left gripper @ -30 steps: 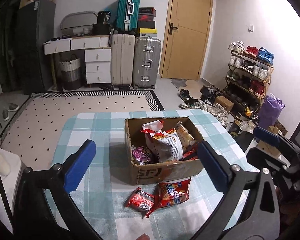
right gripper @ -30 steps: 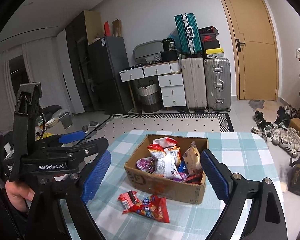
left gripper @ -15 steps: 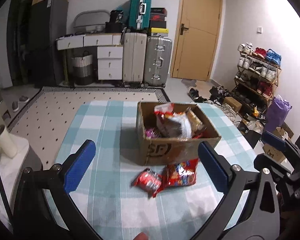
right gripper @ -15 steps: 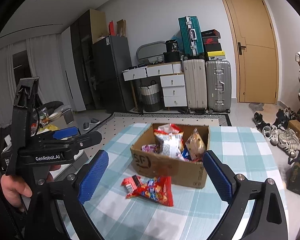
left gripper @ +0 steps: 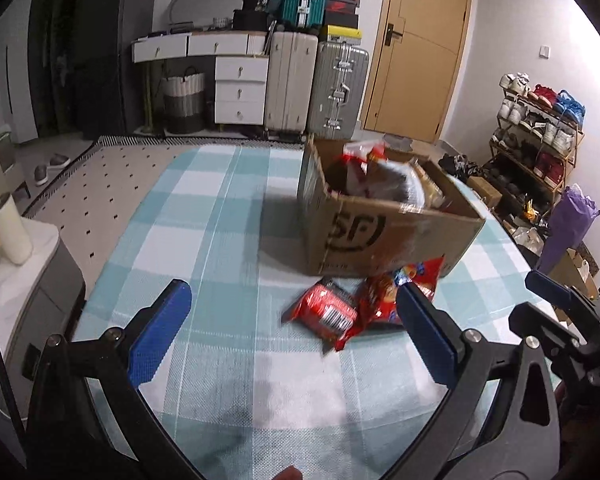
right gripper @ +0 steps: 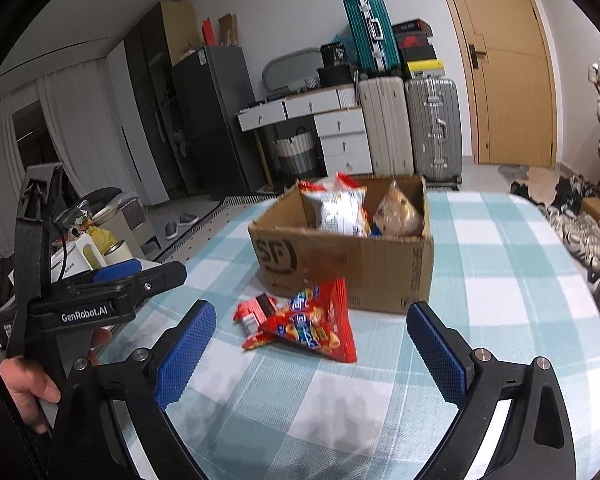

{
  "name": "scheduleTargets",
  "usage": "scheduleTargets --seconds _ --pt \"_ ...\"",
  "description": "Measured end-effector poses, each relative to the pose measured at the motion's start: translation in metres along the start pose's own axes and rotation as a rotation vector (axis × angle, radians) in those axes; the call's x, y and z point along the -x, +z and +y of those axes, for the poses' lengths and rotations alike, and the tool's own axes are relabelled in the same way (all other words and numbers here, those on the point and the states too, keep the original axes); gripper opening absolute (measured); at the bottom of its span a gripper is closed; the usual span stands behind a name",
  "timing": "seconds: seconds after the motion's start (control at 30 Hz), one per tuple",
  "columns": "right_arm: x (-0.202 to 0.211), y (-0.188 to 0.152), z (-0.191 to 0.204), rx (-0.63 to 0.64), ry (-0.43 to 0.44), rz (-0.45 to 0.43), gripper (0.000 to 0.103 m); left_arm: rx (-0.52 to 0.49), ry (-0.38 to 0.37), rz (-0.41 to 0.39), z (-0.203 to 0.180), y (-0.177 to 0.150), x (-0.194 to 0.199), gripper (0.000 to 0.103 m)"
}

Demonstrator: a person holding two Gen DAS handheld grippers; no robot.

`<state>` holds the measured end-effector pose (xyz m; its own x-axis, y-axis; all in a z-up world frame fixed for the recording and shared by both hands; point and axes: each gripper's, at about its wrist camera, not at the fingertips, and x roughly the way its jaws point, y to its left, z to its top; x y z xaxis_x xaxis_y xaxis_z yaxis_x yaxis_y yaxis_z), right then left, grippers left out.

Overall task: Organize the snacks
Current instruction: 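Lower the right gripper onto the red-and-blue chip bag and close it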

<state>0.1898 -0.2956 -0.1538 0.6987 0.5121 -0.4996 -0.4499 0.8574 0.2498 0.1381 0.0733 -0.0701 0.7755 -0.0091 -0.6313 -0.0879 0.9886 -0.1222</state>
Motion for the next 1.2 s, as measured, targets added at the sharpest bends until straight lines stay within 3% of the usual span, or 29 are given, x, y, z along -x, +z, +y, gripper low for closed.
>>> scheduleTargets --seconds 0.27,0.6,1.2 --pt "-0.043 -0.008 -0.014 -0.049 0.013 0.074 0.098 0.015 -0.014 0.048 0.008 -0.017 -0.030 0.102" --pt "-0.091 -0.013 -0.023 -0.077 0.036 0.151 0.098 0.012 -0.019 0.065 0.013 -0.024 -0.040 0.102" --pt "-0.146 -0.006 -0.018 -0.105 0.059 0.207 0.098 0.017 -0.022 0.097 0.021 -0.034 -0.052 0.102"
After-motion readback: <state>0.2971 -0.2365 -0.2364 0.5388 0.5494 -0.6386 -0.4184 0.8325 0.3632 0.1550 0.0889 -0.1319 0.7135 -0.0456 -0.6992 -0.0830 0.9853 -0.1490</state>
